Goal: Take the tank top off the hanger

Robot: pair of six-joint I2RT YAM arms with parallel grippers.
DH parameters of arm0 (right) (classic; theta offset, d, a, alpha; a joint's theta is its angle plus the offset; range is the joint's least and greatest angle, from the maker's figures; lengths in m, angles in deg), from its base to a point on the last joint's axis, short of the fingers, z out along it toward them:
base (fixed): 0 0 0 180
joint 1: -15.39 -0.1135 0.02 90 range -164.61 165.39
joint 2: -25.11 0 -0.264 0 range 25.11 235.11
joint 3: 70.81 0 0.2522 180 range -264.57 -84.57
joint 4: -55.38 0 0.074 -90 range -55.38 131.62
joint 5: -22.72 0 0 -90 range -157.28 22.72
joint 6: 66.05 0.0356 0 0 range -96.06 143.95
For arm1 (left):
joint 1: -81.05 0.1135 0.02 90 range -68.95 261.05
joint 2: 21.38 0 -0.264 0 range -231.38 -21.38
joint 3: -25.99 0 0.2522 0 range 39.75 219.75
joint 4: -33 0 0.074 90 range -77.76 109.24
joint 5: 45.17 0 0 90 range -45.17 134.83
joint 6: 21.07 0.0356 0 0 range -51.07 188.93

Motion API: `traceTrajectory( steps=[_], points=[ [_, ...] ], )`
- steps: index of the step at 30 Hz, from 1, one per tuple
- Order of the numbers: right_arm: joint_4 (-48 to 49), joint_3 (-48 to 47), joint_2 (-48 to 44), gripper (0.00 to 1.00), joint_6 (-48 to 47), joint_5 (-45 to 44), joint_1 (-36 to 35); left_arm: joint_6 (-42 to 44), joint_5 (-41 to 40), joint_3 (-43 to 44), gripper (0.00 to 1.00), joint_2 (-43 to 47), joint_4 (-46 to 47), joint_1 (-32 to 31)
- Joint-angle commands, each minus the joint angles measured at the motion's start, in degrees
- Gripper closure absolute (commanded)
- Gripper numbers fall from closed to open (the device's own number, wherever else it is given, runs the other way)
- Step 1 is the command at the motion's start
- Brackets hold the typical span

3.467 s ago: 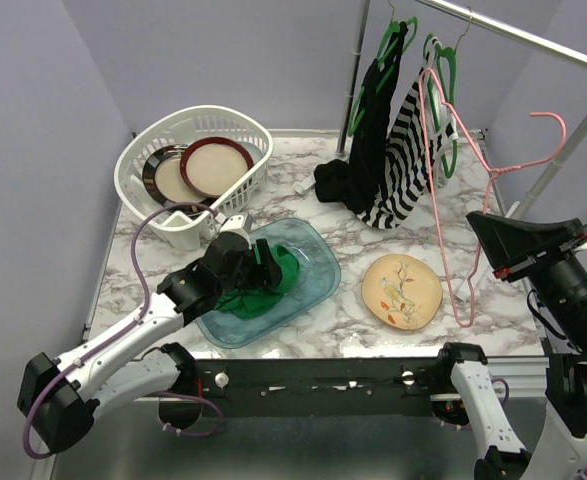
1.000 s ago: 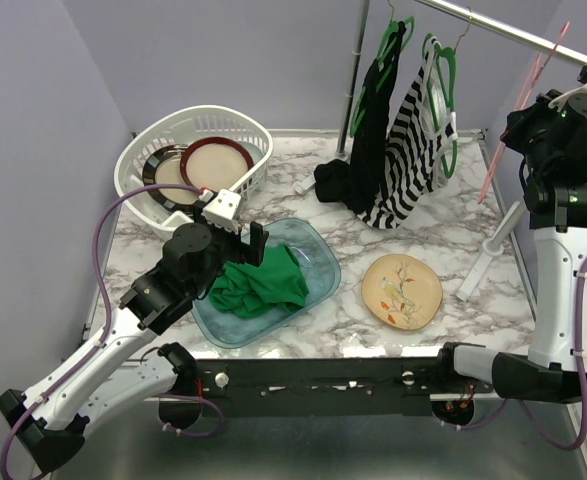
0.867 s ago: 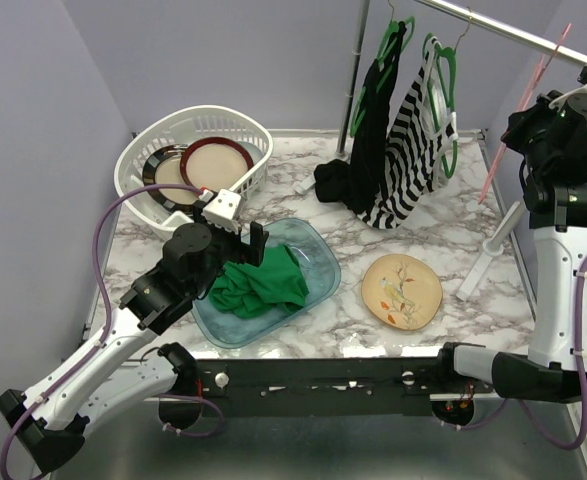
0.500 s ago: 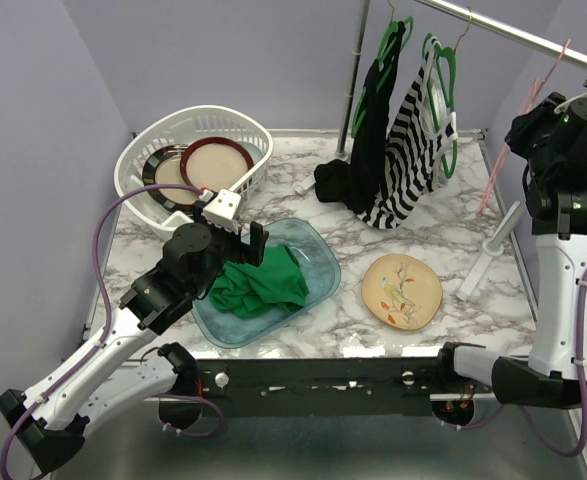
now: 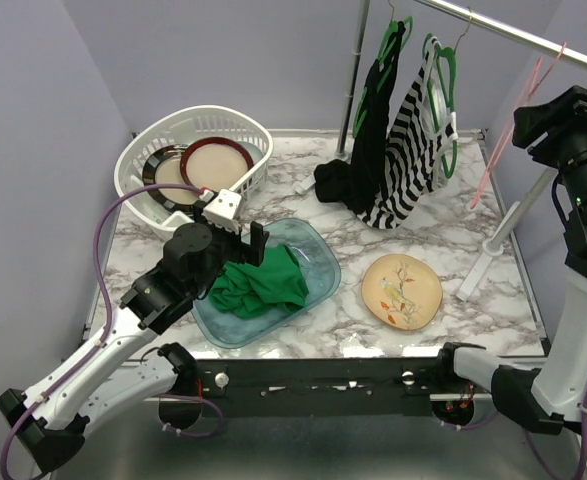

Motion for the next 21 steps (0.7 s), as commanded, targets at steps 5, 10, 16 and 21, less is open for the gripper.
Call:
traceTrajectory(
  steps=[5,10,16,21],
  points=[
    [-4.0,-7.4,5.3,0.4,4.2,17.5,-0.1,-0.6,1.1,0.3,0.01,-0.1,0.4,0.1],
    [-2.3,-10.1,10.4,0.43,5.3,15.0,-3.4,-0.7,0.7,0.3,0.01,0.0,0.3,0.2],
    [-2.8,-15.8,19.1,0.44,1.6,-1.3,-10.0,-0.7,0.6,0.4,0.01,-0.1,0.1,0.2],
    [8.8,-7.8,21.1,0.44,-5.3,-9.5,-11.3,-0.6,0.5,0.0,0.01,0.1,0.2,0.1]
  ],
)
